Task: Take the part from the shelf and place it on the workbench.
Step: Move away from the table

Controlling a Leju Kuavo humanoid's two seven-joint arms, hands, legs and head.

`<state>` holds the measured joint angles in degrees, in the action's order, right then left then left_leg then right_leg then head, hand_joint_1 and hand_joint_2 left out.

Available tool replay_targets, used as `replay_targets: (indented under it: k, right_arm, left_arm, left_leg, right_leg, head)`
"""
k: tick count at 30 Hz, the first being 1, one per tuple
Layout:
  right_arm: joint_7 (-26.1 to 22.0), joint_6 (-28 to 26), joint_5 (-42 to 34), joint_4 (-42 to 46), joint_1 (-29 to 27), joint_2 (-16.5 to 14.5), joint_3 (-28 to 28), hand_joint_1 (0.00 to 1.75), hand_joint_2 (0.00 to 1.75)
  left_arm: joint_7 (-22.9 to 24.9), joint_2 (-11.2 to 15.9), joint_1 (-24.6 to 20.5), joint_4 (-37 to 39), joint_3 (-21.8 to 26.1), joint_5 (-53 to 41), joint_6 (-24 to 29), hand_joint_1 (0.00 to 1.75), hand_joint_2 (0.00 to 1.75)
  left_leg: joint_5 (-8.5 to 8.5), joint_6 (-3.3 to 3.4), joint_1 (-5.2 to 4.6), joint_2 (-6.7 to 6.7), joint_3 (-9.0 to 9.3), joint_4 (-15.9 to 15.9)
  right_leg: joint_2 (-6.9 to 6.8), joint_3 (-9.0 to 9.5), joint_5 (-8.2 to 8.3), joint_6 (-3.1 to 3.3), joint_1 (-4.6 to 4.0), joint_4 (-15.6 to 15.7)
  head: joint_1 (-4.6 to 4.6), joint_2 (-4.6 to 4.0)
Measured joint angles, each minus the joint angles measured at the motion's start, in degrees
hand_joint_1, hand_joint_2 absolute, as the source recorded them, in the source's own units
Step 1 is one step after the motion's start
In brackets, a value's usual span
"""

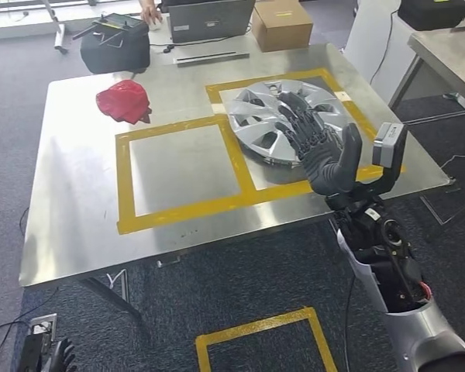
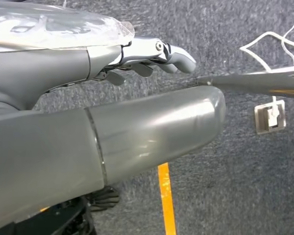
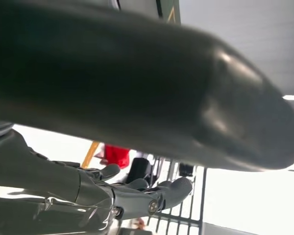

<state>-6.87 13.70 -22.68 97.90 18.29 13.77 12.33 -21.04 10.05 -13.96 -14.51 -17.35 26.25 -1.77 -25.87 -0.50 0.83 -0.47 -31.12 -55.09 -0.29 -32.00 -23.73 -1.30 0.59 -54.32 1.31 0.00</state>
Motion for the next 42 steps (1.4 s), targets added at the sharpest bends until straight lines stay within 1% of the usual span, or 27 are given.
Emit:
replay_targets:
  k: [2,3,6,7,8,9,11,13,16,18,19,21,22,23,24,26,28,29,32,33,34,36,37,38,39,40,42]
  right_arm:
    - [-0.01,-0.01,-0.14,0.00,0.04,0.00,-0.02,0.00,0.00]
    - [-0.02,-0.01,-0.27,0.00,0.09,0.00,-0.04,0.00,0.00]
    - [-0.03,-0.01,-0.60,-0.08,0.08,0.00,-0.05,0.00,0.00]
    - [-0.03,-0.02,-0.65,-0.13,0.00,0.00,-0.05,0.00,0.00]
    - [-0.03,-0.04,-0.70,-0.18,-0.07,0.00,-0.05,0.00,0.00]
    - [-0.04,-0.07,-0.76,-0.20,-0.09,0.00,-0.05,0.00,0.00]
    - [-0.05,-0.13,-0.82,-0.21,0.04,0.00,-0.07,0.00,0.00]
    - [-0.07,-0.19,-0.84,-0.20,0.21,0.00,-0.06,0.00,0.00]
    - [-0.08,-0.39,-0.84,-0.18,0.30,0.00,-0.04,0.00,0.00]
    - [-0.11,-0.44,-0.84,-0.15,0.37,0.00,-0.01,0.00,0.00]
    - [-0.12,-0.45,-0.84,-0.15,0.39,0.00,0.01,0.00,0.00]
    - [-0.11,-0.46,-0.85,-0.15,0.39,0.00,0.08,0.00,0.00]
    - [-0.10,-0.48,-0.86,-0.15,0.36,0.00,0.13,0.00,0.00]
    - [-0.10,-0.52,-0.87,-0.15,0.33,0.00,0.18,0.00,0.00]
    - [-0.10,-0.56,-0.88,-0.15,0.32,0.00,0.21,0.00,0.00]
    - [-0.10,-0.62,-0.88,-0.15,0.30,0.00,0.24,0.00,0.00]
    - [-0.10,-0.66,-0.88,-0.14,0.33,0.00,0.24,0.00,0.00]
    - [-0.11,-0.68,-0.89,-0.14,0.35,0.00,0.25,0.00,0.00]
    - [-0.12,-0.76,-0.89,-0.13,0.33,0.00,0.25,0.00,0.00]
    - [-0.11,-0.79,-0.88,-0.13,0.31,0.01,0.23,0.00,0.00]
    - [-0.11,-0.81,-0.88,-0.13,0.28,0.01,0.22,0.00,0.00]
    - [-0.10,-0.81,-0.88,-0.13,0.11,0.02,0.21,0.00,0.00]
    - [-0.10,-0.81,-0.88,-0.13,-0.07,0.02,0.21,0.00,0.00]
    - [-0.09,-0.81,-0.88,-0.13,-0.27,0.02,0.21,0.00,0.00]
    - [-0.09,-0.81,-0.88,-0.13,-0.42,0.02,0.21,0.00,0.00]
    - [-0.09,-0.82,-0.89,-0.13,-0.49,0.02,0.20,0.00,0.00]
    - [-0.10,-0.84,-0.89,-0.10,-0.44,0.02,0.18,0.00,0.00]
  left_arm:
    - [-0.01,-0.01,0.03,0.00,0.00,0.01,0.00,0.00,0.00]
    - [-0.01,0.01,-0.02,0.00,0.00,0.01,0.00,0.00,0.00]
    - [-0.01,-0.03,-0.03,0.00,0.00,0.02,0.00,0.00,0.00]
    - [-0.01,-0.05,0.00,0.00,0.00,0.02,0.00,0.00,0.00]
    - [-0.01,-0.07,0.04,0.00,0.00,0.02,0.00,0.00,0.00]
    - [-0.01,-0.07,0.06,0.00,0.00,0.03,-0.01,0.00,0.00]
    - [-0.01,-0.08,0.03,0.00,0.00,0.07,-0.04,0.00,0.00]
    - [-0.01,-0.10,-0.02,0.00,0.00,0.14,-0.09,0.00,0.00]
    - [0.01,-0.11,0.00,0.00,0.00,0.17,-0.14,0.00,0.00]
    - [0.02,-0.05,-0.09,0.00,0.00,0.17,-0.15,0.00,0.00]
    - [0.02,0.01,-0.13,0.00,0.00,0.18,-0.14,0.00,0.00]
    - [0.02,0.06,-0.05,0.00,0.00,0.24,-0.14,0.00,0.00]
    - [0.02,0.06,0.03,0.00,0.00,0.28,-0.14,0.00,0.00]
    - [0.03,0.04,0.09,0.00,0.00,0.32,-0.15,0.00,0.00]
    - [0.03,0.04,0.11,0.00,-0.01,0.35,-0.15,0.00,0.00]
    - [0.03,0.08,0.04,0.00,-0.01,0.37,-0.14,0.00,0.00]
    - [0.03,0.09,-0.11,0.00,0.00,0.39,-0.13,0.00,0.00]
    - [0.02,0.07,-0.14,0.00,0.00,0.39,-0.13,0.00,0.00]
    - [0.01,-0.04,-0.07,0.00,-0.04,0.39,-0.13,0.00,0.00]
    - [0.01,-0.05,-0.09,0.00,-0.05,0.40,-0.13,0.00,0.00]
    - [0.01,-0.06,-0.11,0.00,-0.07,0.41,-0.14,0.00,0.00]
    - [0.02,-0.07,-0.10,0.00,-0.07,0.43,-0.19,0.00,0.00]
    - [0.03,-0.09,-0.06,0.00,-0.07,0.44,-0.22,0.00,0.00]
    - [0.03,-0.11,-0.02,0.00,-0.07,0.44,-0.25,0.00,0.00]
    - [0.04,-0.13,0.01,0.00,-0.07,0.44,-0.26,0.00,0.00]
    - [0.04,-0.14,0.03,0.00,-0.07,0.44,-0.26,0.00,0.00]
    - [0.05,-0.19,0.01,0.00,-0.07,0.43,-0.28,0.00,0.00]
  left_leg:
    - [0.36,0.75,0.05,0.06,-0.11,0.14]
    - [0.55,1.09,0.13,0.11,-0.17,0.23]
    - [0.88,1.67,0.01,0.19,-0.52,0.26]
    - [0.95,1.78,-0.08,0.19,-0.64,0.25]
    - [1.01,1.84,-0.16,0.18,-0.71,0.24]
    - [1.04,1.86,-0.22,0.15,-0.72,0.23]
    - [1.09,1.80,-0.33,0.10,-0.64,0.22]
    - [1.28,1.45,-0.50,0.08,-0.85,0.13]
    - [1.62,0.59,-0.57,0.19,-1.34,0.16]
    - [0.02,0.05,-0.53,0.22,-2.24,-1.76]
    - [-1.78,-0.22,-0.48,0.22,-3.47,-4.50]
    - [-5.87,-0.69,-0.31,0.20,-6.98,-12.36]
    - [-7.02,-0.87,-0.24,0.21,-8.36,-15.51]
    - [-7.07,-1.00,-0.15,0.21,-8.76,-16.67]
    - [-6.06,-1.10,-0.03,0.22,-8.01,-15.51]
    - [-2.46,-1.14,0.26,0.25,-3.66,-7.75]
    - [-0.34,-0.78,0.25,0.18,-0.32,-1.33]
    - [-0.09,-0.48,0.19,0.12,0.14,-0.18]
    - [0.47,0.60,0.07,0.11,-0.25,0.00]
    - [0.71,0.98,0.12,0.18,-0.36,0.09]
    - [0.98,1.36,0.18,0.25,-0.54,0.20]
    - [1.40,1.81,0.12,0.35,-1.02,0.23]
    - [1.60,1.91,0.04,0.37,-1.29,0.21]
    - [1.79,1.93,-0.05,0.37,-1.54,0.19]
    - [1.98,1.92,-0.14,0.34,-1.74,0.18]
    - [2.14,1.87,-0.23,0.31,-1.86,0.17]
    - [2.42,1.65,-0.38,0.25,-2.00,0.16]
  right_leg:
    - [0.06,-0.35,-0.80,-0.54,0.14,-0.81]
    - [0.09,-1.06,-2.18,-0.78,0.19,-2.62]
    - [0.12,-5.52,-8.24,-1.25,0.21,-13.93]
    - [0.12,-6.54,-9.15,-1.26,0.20,-16.74]
    - [0.12,-6.59,-8.96,-1.17,0.18,-17.47]
    - [0.12,-5.48,-7.67,-0.98,0.15,-15.75]
    - [0.15,-1.20,-3.88,-0.29,-0.05,-7.74]
    - [0.17,1.76,-1.92,0.31,-0.41,-1.52]
    - [0.18,2.09,-1.66,0.82,-0.48,0.19]
    - [0.08,2.08,-1.03,1.45,-0.16,0.87]
    - [0.00,1.97,-0.72,1.74,-0.01,1.14]
    - [-0.07,1.37,-0.33,2.01,-0.06,1.13]
    - [-0.09,1.04,-0.16,2.01,-0.05,1.07]
    - [-0.09,0.76,0.00,1.96,-0.05,1.00]
    - [-0.08,0.52,0.14,1.87,-0.03,0.91]
    - [-0.08,0.19,0.29,1.61,0.01,0.58]
    - [-0.01,-0.23,0.40,1.10,-0.17,0.16]
    - [0.02,-0.42,0.53,0.76,-0.27,0.04]
    - [0.11,-0.80,0.61,-0.21,-0.20,-0.20]
    - [0.13,-1.26,-0.40,-0.49,-0.12,-1.34]
    - [0.14,-2.20,-2.21,-0.76,-0.04,-3.77]
    - [0.14,-5.09,-7.08,-1.11,-0.01,-11.75]
    - [0.14,-6.33,-8.86,-1.18,0.00,-15.52]
    - [0.14,-6.73,-9.57,-1.14,-0.01,-17.51]
    - [0.15,-6.03,-9.16,-0.99,-0.03,-17.22]
    - [0.15,-4.11,-7.73,-0.72,-0.08,-14.42]
    - [0.22,1.10,-4.41,0.13,-0.36,-5.61]
  head:
    - [0.31,0.00]
    - [0.58,0.00]
    - [1.59,0.00]
    - [1.79,0.00]
    - [1.99,0.00]
    - [2.21,0.00]
    - [2.65,0.00]
    - [2.81,0.00]
    - [2.74,0.00]
    - [2.39,0.00]
    - [2.06,0.00]
    - [1.30,0.00]
    - [0.96,0.00]
    - [0.67,0.00]
    - [0.41,0.00]
    - [0.07,0.00]
    - [-0.06,0.00]
    - [0.01,0.00]
    - [0.37,0.00]
    - [0.52,0.00]
    - [0.77,0.00]
    - [1.45,0.00]
    - [1.74,0.00]
    - [1.97,0.00]
    - [2.20,0.00]
    - [2.45,0.00]
    - [2.82,0.00]
